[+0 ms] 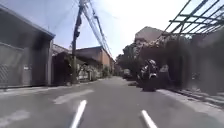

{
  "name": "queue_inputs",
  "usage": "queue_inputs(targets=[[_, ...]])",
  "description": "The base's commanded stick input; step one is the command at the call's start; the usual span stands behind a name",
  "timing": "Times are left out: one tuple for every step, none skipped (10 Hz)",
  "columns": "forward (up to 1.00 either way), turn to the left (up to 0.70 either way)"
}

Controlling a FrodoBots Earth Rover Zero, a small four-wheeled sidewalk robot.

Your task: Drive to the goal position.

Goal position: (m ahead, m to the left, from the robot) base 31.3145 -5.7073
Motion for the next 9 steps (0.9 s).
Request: queue_inputs(targets=[[1.0,0.0],[1.0,0.0],[1.0,0.0],[1.0,0.0],[1.0,0.0],[1.0,-0.07],[1.0,-0.13],[1.0,-0.24],[1.0,-0.39]])
